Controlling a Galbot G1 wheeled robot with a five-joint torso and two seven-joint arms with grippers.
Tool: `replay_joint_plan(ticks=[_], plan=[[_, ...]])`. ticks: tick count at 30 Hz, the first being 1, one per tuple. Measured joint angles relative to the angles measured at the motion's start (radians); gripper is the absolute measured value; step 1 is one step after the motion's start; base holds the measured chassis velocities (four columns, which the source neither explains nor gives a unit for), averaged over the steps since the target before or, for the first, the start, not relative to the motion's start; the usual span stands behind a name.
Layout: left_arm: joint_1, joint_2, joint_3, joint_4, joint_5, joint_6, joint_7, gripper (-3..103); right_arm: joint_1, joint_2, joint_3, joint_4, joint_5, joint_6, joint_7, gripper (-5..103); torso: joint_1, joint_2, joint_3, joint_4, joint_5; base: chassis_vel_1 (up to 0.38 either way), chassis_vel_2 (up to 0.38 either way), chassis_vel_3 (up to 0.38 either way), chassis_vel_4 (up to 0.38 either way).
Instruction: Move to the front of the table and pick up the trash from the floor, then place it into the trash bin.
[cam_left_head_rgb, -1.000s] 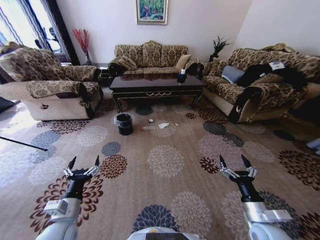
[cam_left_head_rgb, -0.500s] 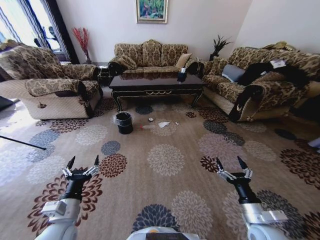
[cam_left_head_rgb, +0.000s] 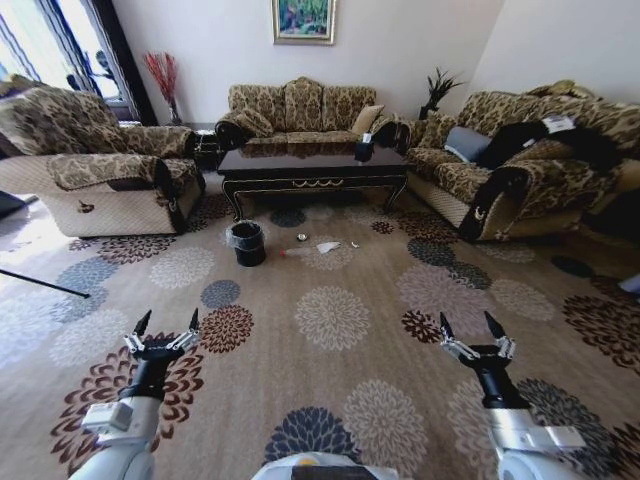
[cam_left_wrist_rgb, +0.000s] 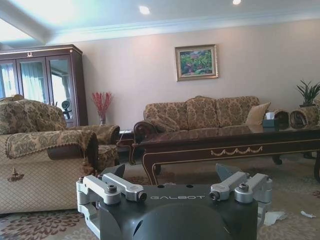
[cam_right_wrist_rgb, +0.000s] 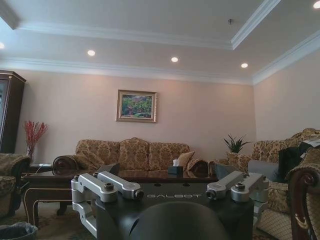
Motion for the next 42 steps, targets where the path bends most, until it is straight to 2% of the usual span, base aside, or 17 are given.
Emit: replay_joint_plan(ticks=[11,21,32,37,39,42], plan=[[0.003,-0.003,0.004,0.009,0.007,-0.005,0.001,100,0.008,0.001,0.002,-0.024,0.007,0.033,-0.014,100,-0.015,-0.043,-0.028,0.0,0.0002,0.0,0.0,0.0,0.0],[-0.012,0.0,-0.005,-0.028,-0.034,0.007,-0.005,100,0.017,-0.006,0.008,-0.028,0.007,0.033,-0.016,100,-0.028,-0.083,-0.055,0.0,0.0001,0.0,0.0,0.0,0.0],[-0.033,0.005,-0.005,-0.001,-0.036,0.012,-0.007,100,0.022,-0.004,0.009,-0.041,0.005,0.033,-0.019,100,-0.044,-0.124,-0.08,-0.0001,0.0002,0.0,0.0,0.0,0.0],[0.01,0.018,-0.006,0.043,0.002,-0.036,-0.012,100,0.024,-0.029,0.009,-0.083,-0.017,0.058,-0.024,100,-0.05,-0.147,-0.097,0.0003,0.0002,0.0,0.0,0.0,0.0],[0.012,0.026,-0.006,0.049,0.006,-0.038,-0.013,100,0.023,-0.036,0.014,-0.089,-0.022,0.066,-0.027,100,-0.052,-0.153,-0.101,0.0002,0.0003,0.0,0.0,0.0,0.0],[-0.011,0.039,-0.005,0.046,-0.001,-0.01,-0.015,100,0.021,-0.041,0.026,-0.094,-0.025,0.077,-0.029,100,-0.057,-0.167,-0.111,-0.0001,0.0,0.0,0.0,0.0,0.0]])
